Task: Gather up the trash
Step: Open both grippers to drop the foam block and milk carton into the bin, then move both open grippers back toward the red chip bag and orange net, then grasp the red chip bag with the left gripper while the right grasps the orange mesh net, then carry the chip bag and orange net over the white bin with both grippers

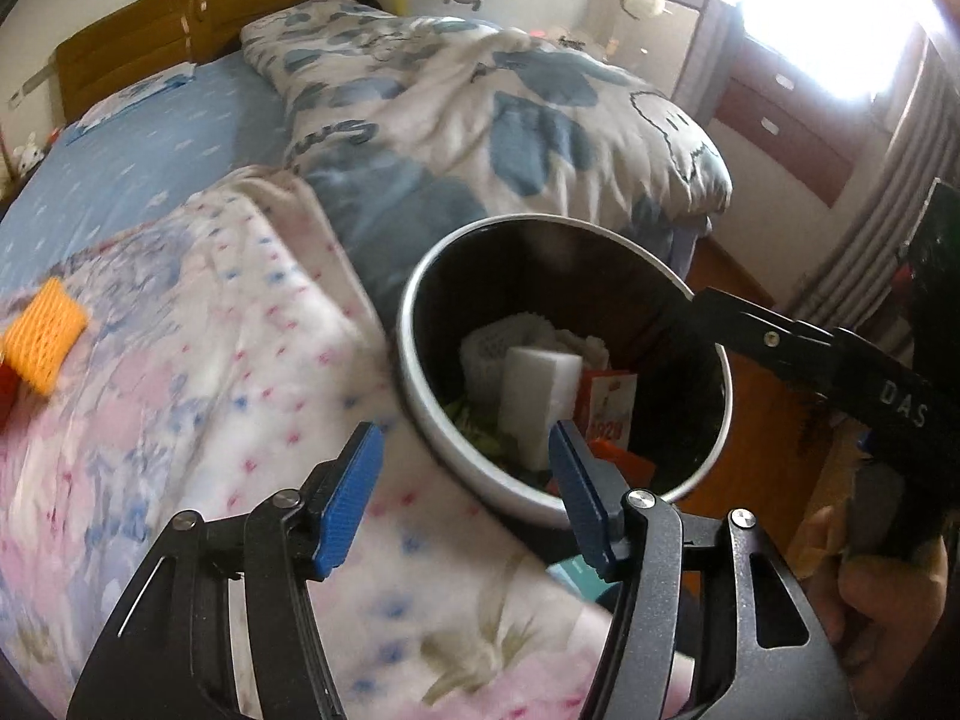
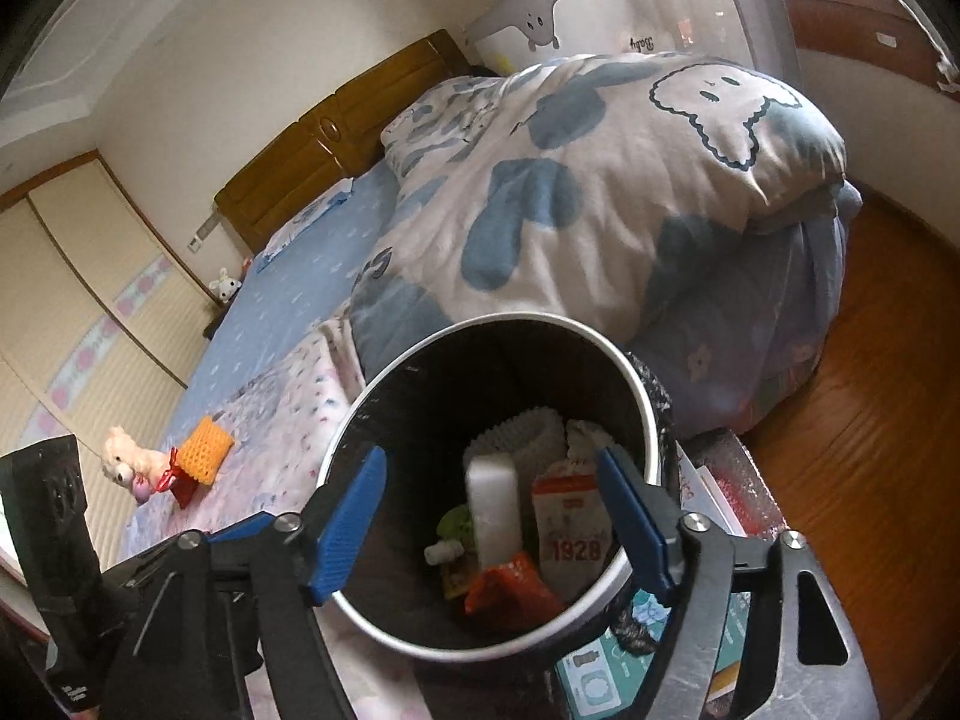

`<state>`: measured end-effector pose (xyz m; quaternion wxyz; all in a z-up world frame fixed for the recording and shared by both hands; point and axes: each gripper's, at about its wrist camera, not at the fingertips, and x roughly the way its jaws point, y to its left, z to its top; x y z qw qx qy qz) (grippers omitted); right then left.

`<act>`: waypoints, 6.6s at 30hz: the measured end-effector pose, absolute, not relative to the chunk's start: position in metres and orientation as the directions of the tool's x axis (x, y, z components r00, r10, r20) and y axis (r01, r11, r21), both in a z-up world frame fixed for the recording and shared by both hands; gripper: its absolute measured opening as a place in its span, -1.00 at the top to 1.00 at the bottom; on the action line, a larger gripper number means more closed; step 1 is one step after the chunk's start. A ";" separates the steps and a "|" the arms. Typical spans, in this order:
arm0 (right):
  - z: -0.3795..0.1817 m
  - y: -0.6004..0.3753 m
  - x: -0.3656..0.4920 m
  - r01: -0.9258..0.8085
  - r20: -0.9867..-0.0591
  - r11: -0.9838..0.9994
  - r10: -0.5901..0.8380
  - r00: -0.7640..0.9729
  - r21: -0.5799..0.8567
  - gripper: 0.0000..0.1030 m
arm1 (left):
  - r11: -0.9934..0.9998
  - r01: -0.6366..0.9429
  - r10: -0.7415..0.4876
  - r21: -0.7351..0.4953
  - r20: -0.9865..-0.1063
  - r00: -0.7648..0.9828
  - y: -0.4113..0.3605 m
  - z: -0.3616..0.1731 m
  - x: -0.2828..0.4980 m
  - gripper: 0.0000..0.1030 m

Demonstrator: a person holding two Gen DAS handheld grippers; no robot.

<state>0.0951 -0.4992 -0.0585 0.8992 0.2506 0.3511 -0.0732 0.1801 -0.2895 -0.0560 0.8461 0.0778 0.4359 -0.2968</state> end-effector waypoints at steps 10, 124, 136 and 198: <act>-0.052 -0.441 0.089 0.226 -0.648 0.893 0.092 0.756 0.389 -0.74 | 0.891 0.401 -0.408 -0.213 -0.765 0.499 -0.197 -0.062 0.173 -0.14; -0.075 -0.324 0.092 0.005 -0.643 0.938 0.234 0.729 0.347 0.64 | 0.910 0.366 -0.382 -0.197 -0.741 0.553 -0.112 -0.073 0.153 0.96; -0.061 -0.339 0.074 0.022 -0.605 0.944 0.193 0.772 0.328 0.64 | 0.892 0.417 -0.398 -0.174 -0.738 0.545 -0.139 -0.064 0.147 0.96; -0.042 -0.459 0.050 0.226 -0.577 0.917 0.004 0.817 0.327 0.64 | 0.781 0.618 -0.469 -0.092 -0.740 0.482 -0.288 -0.041 0.150 0.96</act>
